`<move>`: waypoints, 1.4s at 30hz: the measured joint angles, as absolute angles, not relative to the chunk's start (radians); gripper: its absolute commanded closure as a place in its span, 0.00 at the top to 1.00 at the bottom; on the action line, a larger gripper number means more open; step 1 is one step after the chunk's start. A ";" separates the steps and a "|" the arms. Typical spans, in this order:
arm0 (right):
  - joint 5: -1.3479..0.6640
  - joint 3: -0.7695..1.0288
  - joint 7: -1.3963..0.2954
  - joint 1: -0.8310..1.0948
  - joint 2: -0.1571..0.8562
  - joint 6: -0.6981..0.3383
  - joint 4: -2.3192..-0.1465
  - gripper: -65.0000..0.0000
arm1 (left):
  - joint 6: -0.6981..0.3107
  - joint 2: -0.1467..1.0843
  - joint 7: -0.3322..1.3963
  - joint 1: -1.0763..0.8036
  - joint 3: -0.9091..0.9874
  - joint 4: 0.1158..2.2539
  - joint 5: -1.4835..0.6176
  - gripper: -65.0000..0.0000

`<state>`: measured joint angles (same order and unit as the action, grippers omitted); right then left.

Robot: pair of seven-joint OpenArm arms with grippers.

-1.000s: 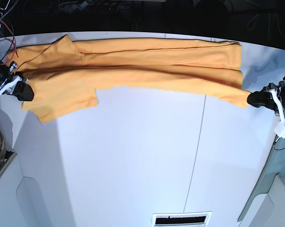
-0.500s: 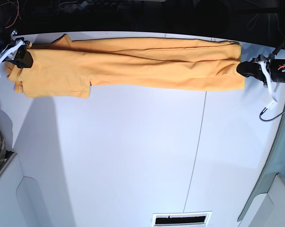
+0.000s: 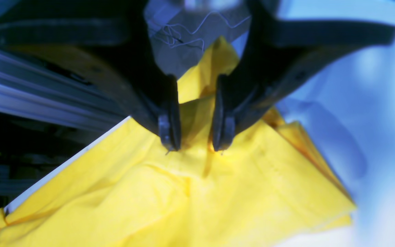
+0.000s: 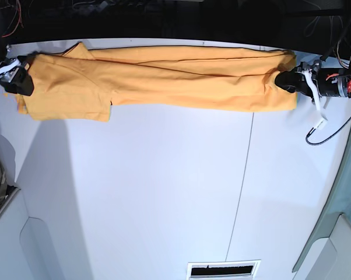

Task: Layout the t-shirt on the table in an organized manner, then fold the t-shirt properly
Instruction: 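Hold the folded strip with both grippers and adjust the hem end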

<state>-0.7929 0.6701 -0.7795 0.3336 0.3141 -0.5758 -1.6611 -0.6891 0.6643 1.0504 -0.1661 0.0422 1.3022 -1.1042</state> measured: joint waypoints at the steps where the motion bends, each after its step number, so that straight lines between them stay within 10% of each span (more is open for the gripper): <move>1: -0.791 0.678 -0.778 0.315 0.316 -0.573 -1.662 0.45 | -0.689 0.665 1.050 -0.166 0.042 1.303 -1.104 0.31; 27: -0.699 0.580 -0.722 0.101 0.332 -0.554 -1.282 0.44 | -0.689 0.662 1.038 -0.166 0.042 1.303 -1.098 0.31; 42: -0.662 0.512 -0.722 0.060 0.332 -0.562 -1.282 0.14 | -0.689 0.659 1.024 -0.166 0.042 1.302 -1.065 0.31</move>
